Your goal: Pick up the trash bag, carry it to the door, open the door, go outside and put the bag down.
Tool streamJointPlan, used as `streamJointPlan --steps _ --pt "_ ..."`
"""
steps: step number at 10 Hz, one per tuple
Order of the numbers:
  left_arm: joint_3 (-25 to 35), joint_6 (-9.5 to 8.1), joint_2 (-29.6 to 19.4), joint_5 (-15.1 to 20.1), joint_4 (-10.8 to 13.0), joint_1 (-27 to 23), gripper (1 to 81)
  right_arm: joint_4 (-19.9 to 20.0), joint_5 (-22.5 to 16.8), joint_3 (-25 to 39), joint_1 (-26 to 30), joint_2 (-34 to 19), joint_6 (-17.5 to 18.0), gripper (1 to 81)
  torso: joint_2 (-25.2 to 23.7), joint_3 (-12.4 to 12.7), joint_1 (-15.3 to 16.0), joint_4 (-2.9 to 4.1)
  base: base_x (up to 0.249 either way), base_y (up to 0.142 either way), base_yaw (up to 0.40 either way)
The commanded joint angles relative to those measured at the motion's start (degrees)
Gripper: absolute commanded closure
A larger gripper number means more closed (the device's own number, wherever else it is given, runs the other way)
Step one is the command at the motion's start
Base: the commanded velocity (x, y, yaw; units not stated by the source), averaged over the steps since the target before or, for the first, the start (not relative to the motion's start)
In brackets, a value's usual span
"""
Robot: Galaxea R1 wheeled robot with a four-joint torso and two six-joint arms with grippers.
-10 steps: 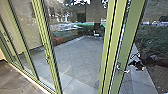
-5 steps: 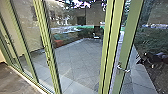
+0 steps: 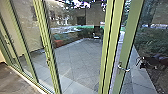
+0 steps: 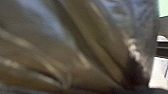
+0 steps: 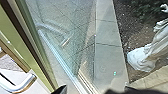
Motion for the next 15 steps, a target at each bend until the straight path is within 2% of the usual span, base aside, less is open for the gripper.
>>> streamJointPlan --steps 1,2,3,4,5,6,8,10,11,14,15 --pt "0.36 0.16 0.08 5.3 -0.53 -2.01 81.1 -9.48 -3.88 -3.5 9.9 -3.17 -4.93 1.0 0.0 0.0 0.0 -3.48 0.0 0.0 0.0" --pt "0.36 0.16 0.08 5.3 -0.53 -1.93 81.1 -10.19 -3.88 -3.85 9.9 -3.96 -6.51 1.0 0.0 1.2 0.0 -4.78 0.0 0.0 0.0" --pt "0.36 0.16 0.16 5.3 -0.53 -2.01 81.1 -10.89 -4.15 -4.64 10.07 -4.66 -7.74 1.0 0.02 1.38 0.0 -6.2 0.0 0.0 0.0" --pt "0.35 0.16 0.26 5.3 -0.53 -1.92 81.1 -11.07 -4.15 -4.73 10.17 -5.1 -8.71 1.0 0.0 0.48 0.0 -3.65 0.0 0.0 0.0" --pt "0.27 0.16 0.26 5.3 -0.53 -1.92 81.1 -11.33 -4.15 -4.91 10.08 -5.45 -10.02 1.0 0.0 0.7 -0.02 -5.02 0.0 0.0 0.0" --pt "0.35 0.16 0.26 5.3 -0.53 -1.75 81.1 -14.03 -4.15 -5.69 10.25 -5.54 -11.08 1.0 -0.02 0.76 -0.05 -5.6 0.0 0.0 0.0" --pt "0.27 0.16 0.52 5.3 -0.53 -1.75 81.1 -19.13 -4.15 -7.81 11.91 -5.36 -11.17 1.0 -0.02 0.78 -0.07 -5.61 0.0 0.0 0.0" --pt "0.36 0.07 0.6 5.3 -0.53 -1.57 81.1 -22.57 -3.8 -7.89 13.24 -5.71 -11.6 1.0 -0.02 0.78 -0.07 -5.61 0.0 0.0 0.0" --pt "0.36 0.07 0.61 5.3 -0.62 -1.57 81.1 -23.72 -3.88 -7.54 13.15 -5.71 -12.13 1.0 -0.02 0.78 -0.07 -5.61 0.0 0.0 0.0" --pt "0.36 0.07 1.13 5.3 -0.53 -1.57 81.1 -31.01 -2.75 -7.2 12.27 -6.76 -13.19 1.0 -0.02 0.78 -0.09 -5.61 0.0 0.0 0.0" --pt "0.36 0.07 1.22 5.3 -0.62 -1.57 81.1 -32.05 -2.57 -7.11 12.01 -7.12 -13.71 1.0 -0.02 0.78 -0.09 -5.61 0.0 0.0 0.0"
